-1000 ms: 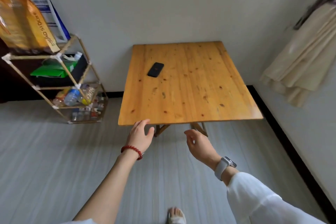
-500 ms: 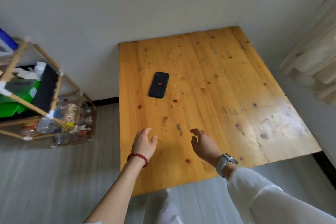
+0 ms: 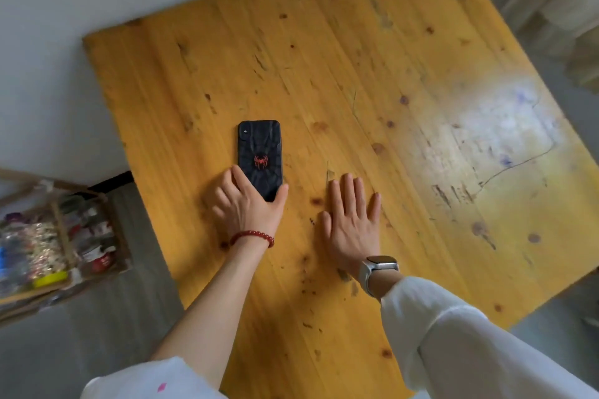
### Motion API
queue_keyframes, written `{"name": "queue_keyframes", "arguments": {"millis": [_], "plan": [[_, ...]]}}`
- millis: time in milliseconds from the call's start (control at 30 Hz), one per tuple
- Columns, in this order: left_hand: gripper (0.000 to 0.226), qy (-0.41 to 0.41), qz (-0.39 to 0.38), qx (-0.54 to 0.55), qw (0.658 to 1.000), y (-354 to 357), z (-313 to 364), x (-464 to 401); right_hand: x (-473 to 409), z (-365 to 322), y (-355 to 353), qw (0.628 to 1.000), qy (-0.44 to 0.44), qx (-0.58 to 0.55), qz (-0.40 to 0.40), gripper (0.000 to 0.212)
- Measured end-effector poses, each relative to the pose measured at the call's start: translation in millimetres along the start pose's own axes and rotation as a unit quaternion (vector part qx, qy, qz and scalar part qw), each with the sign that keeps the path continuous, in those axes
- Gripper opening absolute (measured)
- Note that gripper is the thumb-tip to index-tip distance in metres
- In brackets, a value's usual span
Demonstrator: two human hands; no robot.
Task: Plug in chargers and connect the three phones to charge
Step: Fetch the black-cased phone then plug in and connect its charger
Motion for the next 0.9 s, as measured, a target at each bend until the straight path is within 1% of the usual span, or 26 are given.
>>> {"name": "queue_keyframes", "arguments": {"millis": [67,100,167,267,367,467,533,600,633,667,700,767,800,833,867,900], "plan": [[0.102,0.004,0.026,-0.016,1.0,6.4,6.4,-9.5,1.0,0.5,2.0,0.999,0.001,0.006,0.034,0.061],[0.103,0.003,0.039,-0.016,0.999,8.6,8.0,-13.2,0.9,0.2,1.6,0.999,0.002,0.006,0.048,0.061],[0.1,-0.001,0.063,-0.004,0.998,10.5,9.4,-18.7,-0.1,-0.1,1.0,0.998,0.004,0.004,0.065,0.061],[0.093,0.001,0.069,0.015,0.997,11.4,11.0,-22.2,1.1,1.9,3.3,0.998,0.005,0.002,0.068,0.061],[0.088,0.025,0.057,0.015,0.998,8.1,13.2,-23.1,4.3,2.9,2.9,0.998,0.004,-0.01,0.054,0.061],[0.087,0.052,0.029,0.006,0.998,2.4,11.6,-19.1,5.0,5.4,-1.3,0.999,-0.005,-0.033,0.029,0.059],[0.086,0.066,0.005,0.007,0.998,-2.0,8.1,-6.8,5.8,9.5,-9.4,0.997,-0.018,-0.079,0.012,0.057],[0.086,0.073,-0.025,0.017,0.997,-5.8,5.3,15.4,13.0,16.7,-23.1,0.987,-0.024,-0.161,-0.003,0.05],[0.086,0.076,-0.04,0.024,0.996,-6.6,3.6,27.4,17.9,20.6,-29.5,0.974,-0.012,-0.224,-0.017,0.044],[0.086,0.083,-0.053,0.032,0.995,-8.3,5.3,43.2,27.3,28.0,-36.6,0.952,0.019,-0.303,-0.034,0.039],[0.086,0.095,-0.065,0.04,0.993,-9.6,8.5,59.4,38.7,37.0,-42.8,0.917,0.066,-0.389,-0.056,0.035],[0.087,0.132,-0.088,0.056,0.986,-8.9,21.1,94.6,68.8,57.5,-51.7,0.81,0.162,-0.553,-0.107,0.035],[0.087,0.158,-0.096,0.059,0.981,-6.9,29.0,110.7,82.8,66.6,-53.1,0.76,0.188,-0.608,-0.13,0.036],[0.086,0.188,-0.105,0.058,0.975,-4.2,40.9,130.8,100.3,79.2,-53.9,0.723,0.195,-0.648,-0.137,0.038],[0.085,0.219,-0.115,0.054,0.967,-1.0,53.8,151.8,118.2,92.2,-54.3,0.702,0.189,-0.673,-0.134,0.038],[0.084,0.247,-0.127,0.053,0.959,3.5,68.1,174.7,137.0,106.1,-55.3,0.691,0.176,-0.69,-0.123,0.038]]}}
Point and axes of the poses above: each hand's wrist, its own x-axis away from the middle knuckle, its own y-axis out of the palm, z = x × y, the point moved 3 cm from there along -x, towards the middle knuckle, and after that the axes turned 2 degrees about x, right-handed, at the moved point
